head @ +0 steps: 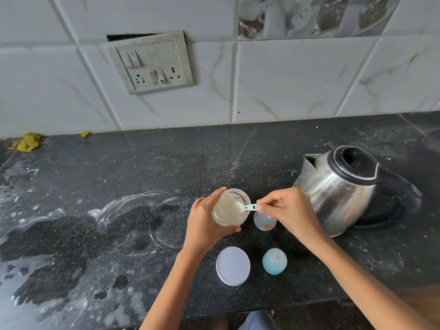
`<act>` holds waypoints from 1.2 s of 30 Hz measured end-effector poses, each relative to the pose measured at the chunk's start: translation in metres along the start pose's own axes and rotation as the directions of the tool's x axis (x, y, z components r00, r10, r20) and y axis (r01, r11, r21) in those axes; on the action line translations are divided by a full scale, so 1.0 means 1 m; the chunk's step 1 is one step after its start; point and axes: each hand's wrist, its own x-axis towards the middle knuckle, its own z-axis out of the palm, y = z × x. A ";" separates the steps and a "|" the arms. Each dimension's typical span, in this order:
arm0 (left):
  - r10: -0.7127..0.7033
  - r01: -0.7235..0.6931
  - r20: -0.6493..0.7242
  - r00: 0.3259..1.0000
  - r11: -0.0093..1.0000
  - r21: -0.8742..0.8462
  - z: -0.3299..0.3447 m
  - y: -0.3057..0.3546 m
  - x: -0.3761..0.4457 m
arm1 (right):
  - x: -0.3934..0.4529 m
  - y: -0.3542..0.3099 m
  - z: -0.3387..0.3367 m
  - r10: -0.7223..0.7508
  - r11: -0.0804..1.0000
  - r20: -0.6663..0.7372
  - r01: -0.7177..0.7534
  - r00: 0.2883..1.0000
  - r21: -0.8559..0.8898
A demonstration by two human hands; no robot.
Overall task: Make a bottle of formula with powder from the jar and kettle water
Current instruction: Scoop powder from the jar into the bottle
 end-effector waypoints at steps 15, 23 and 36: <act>-0.114 0.113 -0.011 0.993 0.989 -0.091 0.004 0.005 -0.003 | -0.005 -0.004 0.006 0.345 0.815 -0.027 -0.286 0.938 0.503; 0.138 -0.190 -0.258 0.956 0.963 -0.191 0.033 0.059 -0.039 | -0.042 0.002 -0.011 0.515 0.595 -0.142 -0.233 0.845 0.770; 0.007 -0.007 -0.002 1.000 0.972 -0.234 0.091 0.072 -0.022 | -0.058 0.015 -0.020 0.565 0.603 -0.263 -0.174 0.782 0.778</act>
